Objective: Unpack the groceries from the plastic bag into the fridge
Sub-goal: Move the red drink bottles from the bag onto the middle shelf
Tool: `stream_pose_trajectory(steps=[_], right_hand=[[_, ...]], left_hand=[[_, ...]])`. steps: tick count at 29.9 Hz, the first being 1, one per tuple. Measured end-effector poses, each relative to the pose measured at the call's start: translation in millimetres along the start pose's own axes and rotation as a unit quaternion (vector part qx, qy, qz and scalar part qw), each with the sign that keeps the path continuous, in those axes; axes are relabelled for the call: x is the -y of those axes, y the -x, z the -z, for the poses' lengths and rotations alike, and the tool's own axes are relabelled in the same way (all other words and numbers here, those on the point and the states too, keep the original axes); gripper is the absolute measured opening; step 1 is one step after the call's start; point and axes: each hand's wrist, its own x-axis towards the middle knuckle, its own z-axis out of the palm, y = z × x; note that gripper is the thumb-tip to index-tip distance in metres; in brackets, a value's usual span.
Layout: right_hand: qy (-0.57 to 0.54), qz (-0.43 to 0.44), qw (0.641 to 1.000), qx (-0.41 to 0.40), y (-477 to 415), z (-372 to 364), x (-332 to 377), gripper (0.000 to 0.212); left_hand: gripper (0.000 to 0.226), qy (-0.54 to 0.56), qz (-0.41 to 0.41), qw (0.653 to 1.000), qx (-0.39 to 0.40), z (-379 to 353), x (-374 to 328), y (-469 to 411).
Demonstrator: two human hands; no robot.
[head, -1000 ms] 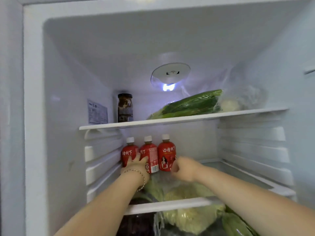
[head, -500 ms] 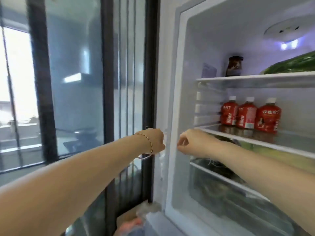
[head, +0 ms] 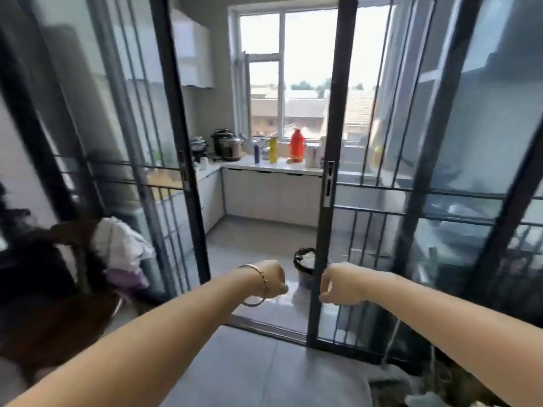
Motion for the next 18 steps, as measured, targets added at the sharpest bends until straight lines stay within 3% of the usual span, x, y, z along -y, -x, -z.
stream_pose_trajectory(steps=[4,8,13,18], right_hand=[[0.071,0.112,0.990,0.054,-47,-43,169,0.034],[0.128,0.202,0.967,0.082,-73,-81,334,0.034],[0.163,0.294,0.935,0.116,-86,-117,503,0.034],[0.145,0.384,0.905,0.113,-103,-141,639,0.029]], left_hand=[[0.029,0.052,0.130,0.990,-0.003,-10,171,93],[0.024,0.110,0.264,0.958,-0.026,-23,312,203],[0.028,0.154,0.398,0.902,-0.072,-32,442,323],[0.027,0.182,0.470,0.856,-0.112,-32,547,401]])
